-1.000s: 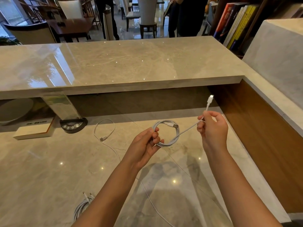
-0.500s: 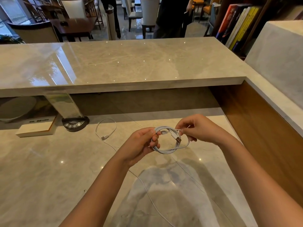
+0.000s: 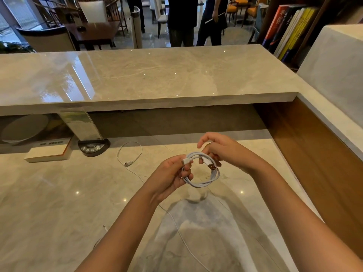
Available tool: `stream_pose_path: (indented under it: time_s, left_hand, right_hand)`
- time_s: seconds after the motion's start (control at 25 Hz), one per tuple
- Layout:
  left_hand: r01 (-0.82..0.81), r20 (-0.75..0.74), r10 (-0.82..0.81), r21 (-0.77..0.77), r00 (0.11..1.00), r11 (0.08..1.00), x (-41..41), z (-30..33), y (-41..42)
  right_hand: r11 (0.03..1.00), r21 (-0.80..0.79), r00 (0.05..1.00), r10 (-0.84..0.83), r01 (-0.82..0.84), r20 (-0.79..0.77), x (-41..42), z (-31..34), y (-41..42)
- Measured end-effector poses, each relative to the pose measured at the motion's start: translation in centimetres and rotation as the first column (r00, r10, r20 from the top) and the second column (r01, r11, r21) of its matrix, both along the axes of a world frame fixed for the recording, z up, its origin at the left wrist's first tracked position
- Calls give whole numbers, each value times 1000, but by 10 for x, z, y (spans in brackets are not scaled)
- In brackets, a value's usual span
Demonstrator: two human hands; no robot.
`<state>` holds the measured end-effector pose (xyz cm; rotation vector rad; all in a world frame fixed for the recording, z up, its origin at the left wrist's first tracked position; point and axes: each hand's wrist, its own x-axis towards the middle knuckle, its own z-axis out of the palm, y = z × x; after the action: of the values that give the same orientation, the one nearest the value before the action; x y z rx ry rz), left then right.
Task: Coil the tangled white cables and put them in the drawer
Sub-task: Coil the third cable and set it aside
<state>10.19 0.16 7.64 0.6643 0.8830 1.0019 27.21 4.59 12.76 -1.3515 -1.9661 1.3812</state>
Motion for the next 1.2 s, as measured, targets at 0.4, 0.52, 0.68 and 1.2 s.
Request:
stream_pose_path:
  time_s: [0.4,0.52,0.68,1.2]
  left_hand:
    - [-11,-303,32,69,952,998,2,6,-5]
    - [-49,-495,184,273,849,961,-6,3,-8]
    - [-2,-647,411,535,642,845,-12,-3,-5]
    - [-187,-599,273,204,753,961,-1,-7,2]
  right_hand:
    - [986,165,978,-5,-30,208,-2,-5,-1]
    - [991,113,982,-88,69,169,3,-10,-1]
    - [988,144,973,-89,59,211,-1,-15,0]
    - [933,97,935,-352,346,52,-10,-39,-12]
